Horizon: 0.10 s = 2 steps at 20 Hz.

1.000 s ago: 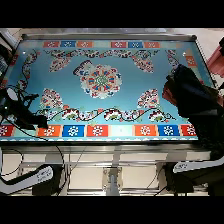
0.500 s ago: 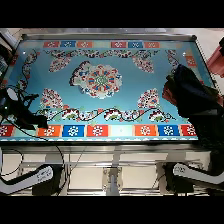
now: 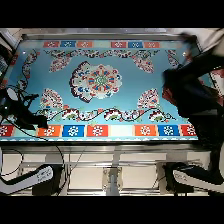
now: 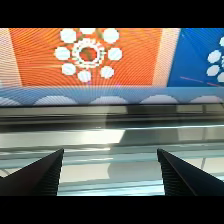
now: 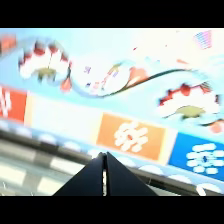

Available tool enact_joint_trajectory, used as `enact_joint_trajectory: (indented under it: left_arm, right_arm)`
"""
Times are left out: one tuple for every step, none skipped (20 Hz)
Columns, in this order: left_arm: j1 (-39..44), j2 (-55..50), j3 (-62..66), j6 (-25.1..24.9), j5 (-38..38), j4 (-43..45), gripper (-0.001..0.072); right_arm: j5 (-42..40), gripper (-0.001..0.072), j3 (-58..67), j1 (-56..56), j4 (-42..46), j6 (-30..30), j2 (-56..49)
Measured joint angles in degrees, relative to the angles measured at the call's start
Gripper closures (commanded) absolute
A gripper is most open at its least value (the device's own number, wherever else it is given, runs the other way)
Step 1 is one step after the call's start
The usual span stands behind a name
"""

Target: Fold the clothes and pants, and hang the long-sleeved shirts on hangers.

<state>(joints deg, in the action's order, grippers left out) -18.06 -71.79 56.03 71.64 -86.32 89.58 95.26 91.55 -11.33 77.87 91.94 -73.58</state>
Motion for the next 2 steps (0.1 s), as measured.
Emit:
enact_joint_trajectory:
  left_arm:
    - [0.0,0.0,0.0,0.0,-0.02,-0.02,0.0038]
    - [-0.02,0.0,0.0,0.0,0.0,0.0,0.0038]
  right_arm:
    - [-2.05,0.0692,-4.33,-2.58,0.55,0.0,-0.02]
    - [-3.98,0.0692,-8.57,-4.68,0.72,0.0,-0.02]
